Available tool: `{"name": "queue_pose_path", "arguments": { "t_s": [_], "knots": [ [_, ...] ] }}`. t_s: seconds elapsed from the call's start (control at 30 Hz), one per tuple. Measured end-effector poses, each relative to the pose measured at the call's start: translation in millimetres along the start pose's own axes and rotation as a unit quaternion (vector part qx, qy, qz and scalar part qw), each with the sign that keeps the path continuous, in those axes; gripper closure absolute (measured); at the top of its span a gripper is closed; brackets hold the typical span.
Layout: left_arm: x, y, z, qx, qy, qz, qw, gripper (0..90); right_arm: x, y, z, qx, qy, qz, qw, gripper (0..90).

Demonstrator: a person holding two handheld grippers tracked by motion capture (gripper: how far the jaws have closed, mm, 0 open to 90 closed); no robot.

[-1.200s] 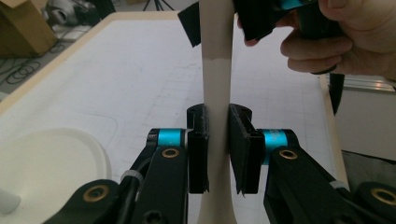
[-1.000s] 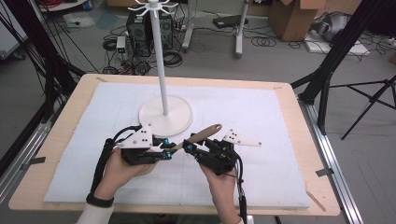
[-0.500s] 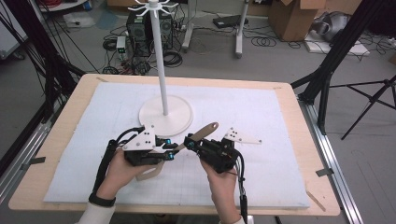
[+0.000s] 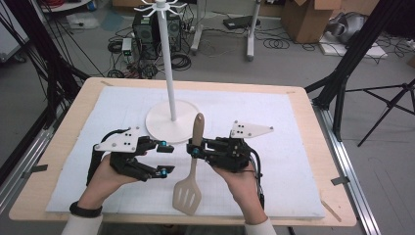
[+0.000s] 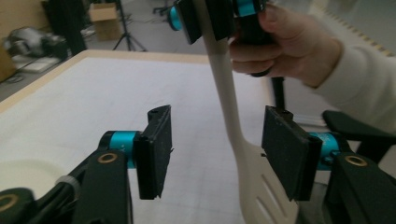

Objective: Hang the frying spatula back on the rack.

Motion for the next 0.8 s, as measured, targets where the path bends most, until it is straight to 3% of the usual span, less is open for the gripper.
{"name": "queue_pose_path", "arguments": {
  "t_s": [0.1, 0.3, 0.43, 0.57, 0.8],
  "knots": [
    [-2.3, -3.8, 2.2, 0.019, -0.012, -0.006, 0.9997, 39.6, -7.4, 5.7, 5.6, -0.027, 0.015, -0.019, 0.9993, 75.8],
    [-7.5, -9.2, 8.8, 0.031, -0.039, -0.009, 0.9987, 37.3, -17.4, 18.8, 15.3, -0.079, 0.027, -0.05, 0.9952, 75.8],
    [-12.7, -15.9, 10.9, 0.045, -0.065, -0.005, 0.9969, 42.9, -20.4, 23.4, 19.9, -0.094, 0.035, -0.058, 0.9932, 75.8],
    [-14.8, -17.6, 13.8, 0.046, -0.074, -0.002, 0.9962, 48.0, -22.5, 26.4, 22.7, -0.111, 0.037, -0.065, 0.991, 75.7],
    [-17.6, -16.9, 13.2, 0.051, -0.084, -0.004, 0.9951, 59.4, -23.8, 26.0, 25.1, -0.114, 0.043, -0.069, 0.9902, 75.7]
  ]
}}
Point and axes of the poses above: each handheld gripper's, and its own axes: z roughly forward along the jaws, x roughly out of its underside, y roughly to its left, the point moved 6 cm from there along z, roughly forward along the jaws, and after that the axes turned 7 degrees about -x, right-handed, at the moved point
